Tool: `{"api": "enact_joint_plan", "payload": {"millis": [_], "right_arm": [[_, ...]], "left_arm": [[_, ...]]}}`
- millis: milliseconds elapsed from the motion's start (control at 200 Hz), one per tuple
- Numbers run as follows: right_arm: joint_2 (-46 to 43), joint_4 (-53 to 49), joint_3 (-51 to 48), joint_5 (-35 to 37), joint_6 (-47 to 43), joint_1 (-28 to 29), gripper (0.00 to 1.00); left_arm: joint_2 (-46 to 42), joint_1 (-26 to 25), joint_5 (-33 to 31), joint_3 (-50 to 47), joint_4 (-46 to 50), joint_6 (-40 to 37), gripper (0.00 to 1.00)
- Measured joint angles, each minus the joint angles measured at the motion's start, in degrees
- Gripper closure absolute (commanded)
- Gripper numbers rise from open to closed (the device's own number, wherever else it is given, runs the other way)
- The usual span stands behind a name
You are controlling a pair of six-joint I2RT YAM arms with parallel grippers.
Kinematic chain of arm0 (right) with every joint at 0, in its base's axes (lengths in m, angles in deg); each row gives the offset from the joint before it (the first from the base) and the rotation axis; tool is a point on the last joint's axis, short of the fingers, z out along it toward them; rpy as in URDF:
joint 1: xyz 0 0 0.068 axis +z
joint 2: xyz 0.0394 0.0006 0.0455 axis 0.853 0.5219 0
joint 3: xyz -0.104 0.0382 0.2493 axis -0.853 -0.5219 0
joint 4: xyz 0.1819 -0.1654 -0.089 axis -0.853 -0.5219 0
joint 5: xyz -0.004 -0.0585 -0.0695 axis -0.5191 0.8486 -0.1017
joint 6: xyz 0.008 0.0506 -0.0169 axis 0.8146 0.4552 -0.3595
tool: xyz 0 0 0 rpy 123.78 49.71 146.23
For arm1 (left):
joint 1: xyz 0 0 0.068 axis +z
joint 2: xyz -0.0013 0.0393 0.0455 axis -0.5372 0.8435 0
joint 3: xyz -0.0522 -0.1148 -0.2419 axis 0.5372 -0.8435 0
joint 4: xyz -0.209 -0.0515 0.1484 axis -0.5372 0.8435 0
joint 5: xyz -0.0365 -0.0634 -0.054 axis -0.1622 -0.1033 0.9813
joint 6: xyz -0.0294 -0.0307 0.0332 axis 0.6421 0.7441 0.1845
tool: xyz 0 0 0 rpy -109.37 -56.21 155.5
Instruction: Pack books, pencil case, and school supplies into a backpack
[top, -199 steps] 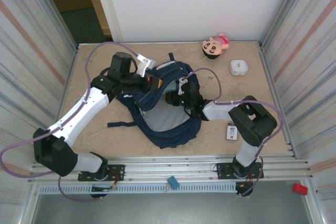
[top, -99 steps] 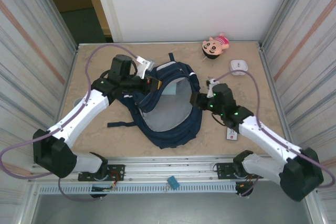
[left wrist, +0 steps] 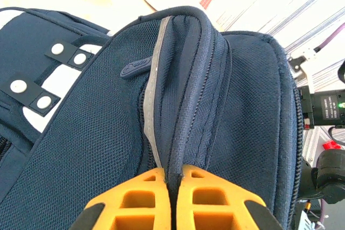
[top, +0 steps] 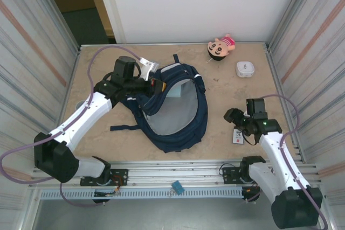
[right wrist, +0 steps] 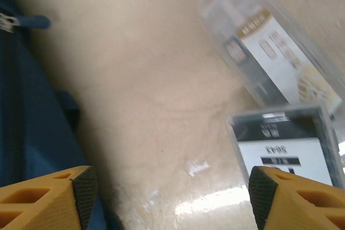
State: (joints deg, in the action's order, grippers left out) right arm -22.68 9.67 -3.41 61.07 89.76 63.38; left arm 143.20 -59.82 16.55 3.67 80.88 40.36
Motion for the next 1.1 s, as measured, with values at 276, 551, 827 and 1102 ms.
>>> {"api": "enact_joint_plan", "payload": {"millis": [276,551,827,1102], "right_arm": [[6.3,-6.2,0.2,7.3,3.5,0.0,0.14],[14.7,-4.1,1.3,4.3,3.4,0.0,0.13],[14.8,1.2,1.6,-5.8,3.2,0.8,0.14],[14.7,-4.7,8.2,-3.1,-2.7,1.0,0.13]], "left_arm": [[0.0,0.0,0.0,-0.1,-0.2,0.7,1.00],[0.0,0.0,0.0,-0.1,-0.2,0.9,1.00],[0.0,0.0,0.0,-0.1,-0.2,1.0,1.00],[0.0,0.0,0.0,-0.1,-0.3,1.0,1.00]]}}
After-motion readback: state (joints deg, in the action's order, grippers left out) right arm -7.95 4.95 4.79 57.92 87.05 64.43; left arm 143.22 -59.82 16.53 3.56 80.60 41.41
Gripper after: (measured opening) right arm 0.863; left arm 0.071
